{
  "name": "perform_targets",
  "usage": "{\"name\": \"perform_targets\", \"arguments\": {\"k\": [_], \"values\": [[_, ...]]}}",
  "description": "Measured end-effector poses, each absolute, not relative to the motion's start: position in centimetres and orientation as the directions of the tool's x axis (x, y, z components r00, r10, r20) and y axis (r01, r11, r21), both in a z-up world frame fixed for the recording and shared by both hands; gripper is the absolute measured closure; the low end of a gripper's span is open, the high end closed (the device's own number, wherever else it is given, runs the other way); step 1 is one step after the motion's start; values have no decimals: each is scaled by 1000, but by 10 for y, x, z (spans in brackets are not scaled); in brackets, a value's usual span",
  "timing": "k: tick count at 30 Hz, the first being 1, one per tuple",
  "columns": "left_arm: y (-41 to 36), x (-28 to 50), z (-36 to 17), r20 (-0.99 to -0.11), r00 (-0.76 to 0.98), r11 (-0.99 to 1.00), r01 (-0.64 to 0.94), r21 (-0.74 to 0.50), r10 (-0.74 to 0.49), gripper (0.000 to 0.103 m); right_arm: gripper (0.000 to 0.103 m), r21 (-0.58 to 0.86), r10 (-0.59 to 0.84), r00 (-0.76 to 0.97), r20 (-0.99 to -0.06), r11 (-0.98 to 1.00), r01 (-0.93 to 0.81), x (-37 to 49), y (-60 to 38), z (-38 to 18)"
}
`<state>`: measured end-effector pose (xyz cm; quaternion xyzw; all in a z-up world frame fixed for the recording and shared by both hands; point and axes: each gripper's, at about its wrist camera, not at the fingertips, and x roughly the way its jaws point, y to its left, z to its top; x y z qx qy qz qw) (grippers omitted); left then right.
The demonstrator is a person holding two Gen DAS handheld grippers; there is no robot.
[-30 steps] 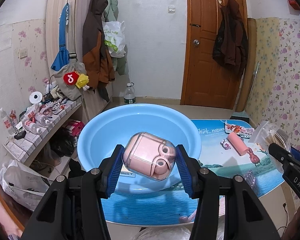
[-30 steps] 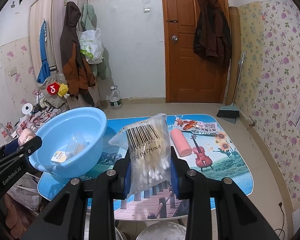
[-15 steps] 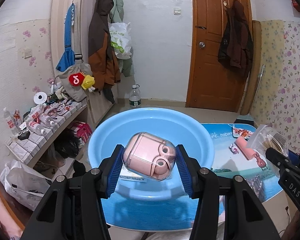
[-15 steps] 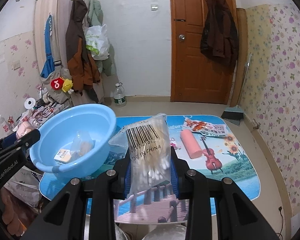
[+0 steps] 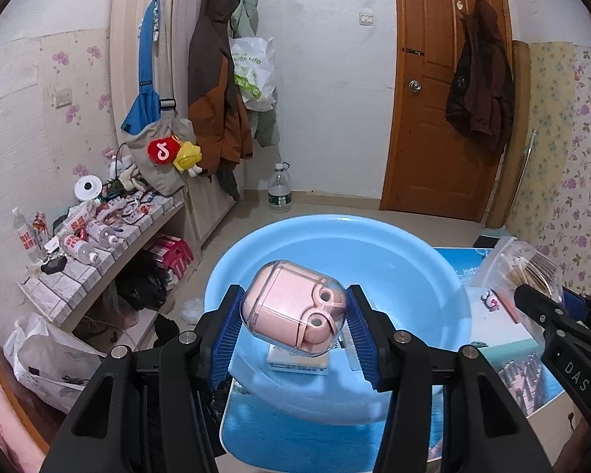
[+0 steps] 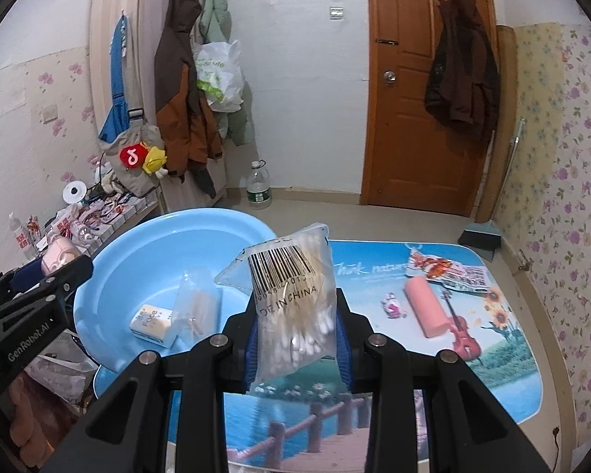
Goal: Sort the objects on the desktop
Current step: 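Lower the pink case into the basin and open the left gripper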
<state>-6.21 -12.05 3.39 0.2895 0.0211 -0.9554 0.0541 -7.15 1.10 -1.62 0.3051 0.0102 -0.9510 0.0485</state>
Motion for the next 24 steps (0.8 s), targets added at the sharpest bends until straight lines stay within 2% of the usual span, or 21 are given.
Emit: {"name": "perform_targets", "arguments": {"k": [24], "values": [[-119, -116, -16, -640, -765, -997, 78, 17, -71, 53, 70, 1, -99, -773, -626, -992, 126, -127, -14, -52]]}}
